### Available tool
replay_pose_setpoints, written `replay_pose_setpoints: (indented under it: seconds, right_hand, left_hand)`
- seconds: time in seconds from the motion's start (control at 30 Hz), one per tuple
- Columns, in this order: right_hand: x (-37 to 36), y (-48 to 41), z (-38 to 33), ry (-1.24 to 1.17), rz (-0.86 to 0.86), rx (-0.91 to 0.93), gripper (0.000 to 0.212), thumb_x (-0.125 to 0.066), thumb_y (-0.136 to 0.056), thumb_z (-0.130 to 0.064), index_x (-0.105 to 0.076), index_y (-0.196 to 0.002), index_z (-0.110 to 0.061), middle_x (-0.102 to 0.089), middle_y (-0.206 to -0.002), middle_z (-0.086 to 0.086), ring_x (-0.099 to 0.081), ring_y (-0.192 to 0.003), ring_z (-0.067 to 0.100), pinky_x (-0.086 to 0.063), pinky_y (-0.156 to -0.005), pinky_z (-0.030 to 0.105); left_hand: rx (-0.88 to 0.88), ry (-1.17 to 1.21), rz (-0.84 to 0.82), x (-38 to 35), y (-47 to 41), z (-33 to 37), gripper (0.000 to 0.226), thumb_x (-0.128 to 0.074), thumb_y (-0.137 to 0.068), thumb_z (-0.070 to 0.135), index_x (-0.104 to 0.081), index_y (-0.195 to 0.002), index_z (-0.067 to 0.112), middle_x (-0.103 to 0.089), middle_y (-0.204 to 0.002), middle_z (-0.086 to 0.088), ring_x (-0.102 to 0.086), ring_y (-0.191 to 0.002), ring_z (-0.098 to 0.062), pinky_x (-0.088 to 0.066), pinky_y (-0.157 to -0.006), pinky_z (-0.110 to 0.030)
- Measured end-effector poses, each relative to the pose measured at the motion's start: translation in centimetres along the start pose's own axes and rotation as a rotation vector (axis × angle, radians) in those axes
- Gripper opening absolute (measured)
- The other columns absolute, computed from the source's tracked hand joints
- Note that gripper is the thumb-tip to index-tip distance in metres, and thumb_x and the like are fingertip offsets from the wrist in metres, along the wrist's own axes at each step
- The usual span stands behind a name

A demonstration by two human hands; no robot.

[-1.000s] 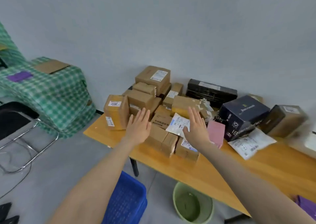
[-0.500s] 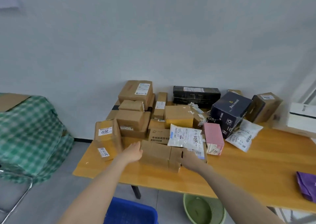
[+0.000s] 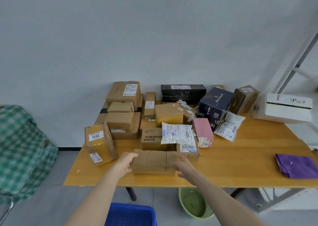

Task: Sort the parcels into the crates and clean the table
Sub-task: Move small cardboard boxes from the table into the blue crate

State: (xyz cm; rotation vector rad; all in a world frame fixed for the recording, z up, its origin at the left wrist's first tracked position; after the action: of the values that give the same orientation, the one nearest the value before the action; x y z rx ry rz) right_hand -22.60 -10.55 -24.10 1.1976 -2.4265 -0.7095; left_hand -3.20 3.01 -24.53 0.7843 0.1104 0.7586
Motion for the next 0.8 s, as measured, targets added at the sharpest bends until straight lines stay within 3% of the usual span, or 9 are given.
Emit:
replay_pose_setpoints:
  seconds: [0.1, 0.17, 0.23, 0.3, 0.43, 0.5, 0.63, 0.8]
  right_hand:
    - [0.7, 1.9, 1.4, -0.085, 0.038, -0.003, 0.061, -0.055, -0.092, -0.013, -0.026, -0.146, -0.014, -0.042, -0.140, 0.008, -0.041, -0.127, 0.027, -0.034, -0.108, 0.048]
    - [1.6, 3.7, 2.6, -0.168, 0.056, -0.007, 0.057, -0.055, -0.092, -0.010, -0.030, -0.143, -0.006, -0.048, -0.125, 0.007, -0.042, -0.119, 0.024, -0.033, -0.109, 0.046]
    - [2.3, 5.8, 3.7, -0.207, 0.055, 0.009, 0.033, -0.052, -0.094, -0.006, -0.042, -0.126, -0.006, -0.051, -0.104, 0.001, -0.042, -0.115, 0.023, -0.030, -0.112, 0.043]
    - [3.4, 8.2, 5.0, -0.263, 0.067, 0.028, 0.023, -0.051, -0.095, -0.005, -0.042, -0.115, -0.014, -0.049, -0.101, 0.001, -0.042, -0.116, 0.024, -0.032, -0.111, 0.041]
    - [5.2, 11.4, 7.1, -0.358, 0.109, 0.075, 0.006, -0.050, -0.096, -0.010, -0.044, -0.099, -0.010, -0.051, -0.109, 0.012, -0.053, -0.096, 0.021, -0.045, -0.081, 0.031]
    - [5.7, 12.8, 8.3, -0.404, 0.118, 0.059, 0.012, -0.051, -0.097, -0.016, -0.043, -0.103, -0.008, -0.055, -0.110, 0.013, -0.055, -0.099, 0.022, -0.046, -0.076, 0.032]
    - [6.6, 14.5, 9.3, -0.392, 0.162, 0.074, 0.021, -0.053, -0.097, -0.024, -0.043, -0.106, -0.007, -0.055, -0.117, 0.014, -0.052, -0.114, 0.027, -0.047, -0.089, 0.042]
    - [7.4, 15.8, 9.1, -0.362, 0.227, 0.147, 0.039, -0.063, -0.089, -0.036, -0.054, -0.107, -0.003, -0.062, -0.113, 0.012, -0.057, -0.110, 0.023, -0.054, -0.086, 0.048]
  left_hand:
    - [-0.005, 0.108, -0.003, -0.2, 2.4, -2.0, 0.056, -0.060, -0.092, 0.021, -0.036, -0.140, 0.009, -0.034, -0.145, -0.014, -0.032, -0.136, -0.030, -0.033, -0.110, -0.045]
    - [-0.042, 0.125, -0.007, -1.1, 4.4, -3.3, 0.053, -0.061, -0.091, 0.020, -0.039, -0.138, 0.010, -0.036, -0.143, -0.011, -0.034, -0.133, -0.028, -0.037, -0.107, -0.044]
    - [-0.098, 0.148, 0.010, -2.1, 6.3, -4.3, 0.042, -0.059, -0.092, 0.016, -0.043, -0.130, 0.011, -0.038, -0.138, -0.009, -0.037, -0.129, -0.025, -0.039, -0.106, -0.045]
    - [-0.138, 0.203, 0.032, -3.0, 8.3, -5.5, 0.027, -0.059, -0.092, 0.013, -0.047, -0.116, 0.011, -0.042, -0.132, -0.010, -0.041, -0.126, -0.025, -0.040, -0.105, -0.046]
    - [-0.158, 0.349, 0.038, -4.7, 11.5, -8.2, 0.014, -0.058, -0.093, 0.020, -0.047, -0.098, 0.013, -0.052, -0.123, -0.011, -0.048, -0.123, -0.024, -0.041, -0.104, -0.045]
    - [-0.162, 0.407, 0.051, -5.4, 13.2, -9.4, 0.012, -0.054, -0.095, 0.022, -0.049, -0.102, 0.014, -0.057, -0.116, -0.008, -0.050, -0.118, -0.020, -0.040, -0.103, -0.043]
    - [-0.214, 0.368, 0.056, -5.9, 15.4, -9.8, 0.027, -0.059, -0.093, 0.024, -0.046, -0.113, 0.012, -0.054, -0.124, -0.008, -0.048, -0.122, -0.022, -0.042, -0.102, -0.046]
    - [-0.275, 0.270, 0.054, -5.1, 17.5, -9.2, 0.032, -0.062, -0.090, 0.015, -0.050, -0.119, 0.010, -0.057, -0.120, -0.010, -0.056, -0.113, -0.022, -0.048, -0.094, -0.044]
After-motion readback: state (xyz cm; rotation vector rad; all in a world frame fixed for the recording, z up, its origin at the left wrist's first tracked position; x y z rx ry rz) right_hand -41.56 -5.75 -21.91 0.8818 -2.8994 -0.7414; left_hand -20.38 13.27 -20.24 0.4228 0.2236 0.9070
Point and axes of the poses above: each hand's wrist, its own y-axis away from the middle knuckle, its own x-axis out of the back of the hand, z = x × y, the point moved 10 cm from there along -y, towards the middle knuckle
